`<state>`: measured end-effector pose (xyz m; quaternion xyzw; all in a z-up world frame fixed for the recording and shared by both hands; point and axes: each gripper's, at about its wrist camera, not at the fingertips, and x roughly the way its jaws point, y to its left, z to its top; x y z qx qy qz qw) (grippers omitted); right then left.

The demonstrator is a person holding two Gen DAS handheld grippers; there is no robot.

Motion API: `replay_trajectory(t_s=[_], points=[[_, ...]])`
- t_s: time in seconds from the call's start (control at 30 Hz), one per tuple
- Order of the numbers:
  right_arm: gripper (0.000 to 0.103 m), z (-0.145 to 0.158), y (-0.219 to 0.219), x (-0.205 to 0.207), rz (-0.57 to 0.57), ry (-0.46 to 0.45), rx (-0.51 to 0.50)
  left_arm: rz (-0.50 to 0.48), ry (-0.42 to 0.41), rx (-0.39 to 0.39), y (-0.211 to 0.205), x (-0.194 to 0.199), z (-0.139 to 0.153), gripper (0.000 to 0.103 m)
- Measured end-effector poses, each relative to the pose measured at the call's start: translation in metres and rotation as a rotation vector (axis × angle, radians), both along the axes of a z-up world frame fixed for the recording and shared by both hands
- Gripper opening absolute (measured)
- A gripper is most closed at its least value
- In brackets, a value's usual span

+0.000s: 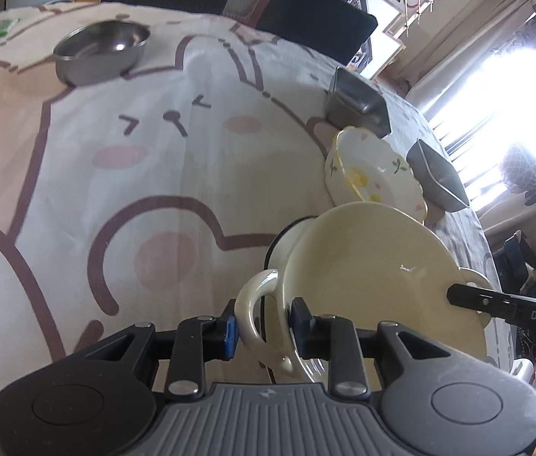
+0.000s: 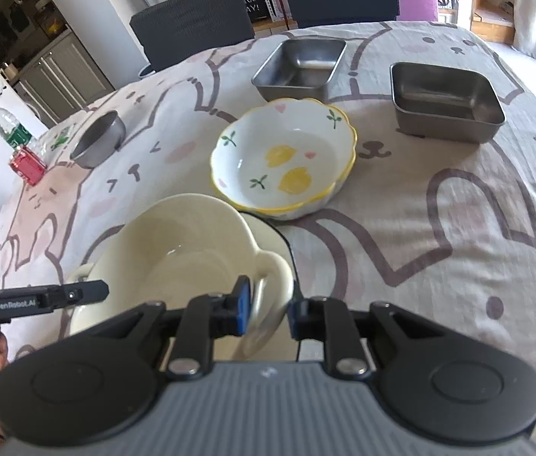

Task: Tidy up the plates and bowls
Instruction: 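Lift the cream bowl with both grippers and lower it onto the white plate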

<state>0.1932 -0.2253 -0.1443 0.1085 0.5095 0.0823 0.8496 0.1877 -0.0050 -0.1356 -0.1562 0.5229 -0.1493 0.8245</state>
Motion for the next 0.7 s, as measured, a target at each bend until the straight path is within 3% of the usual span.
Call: replay_trajectory(t_s=[0.7], points=[[0.024,-0.0058,0.0033,0.0049,0.052,0.025,-0.057,-0.023,0.013,0.039,-0.0062,0.0016,-0.011,0.034]])
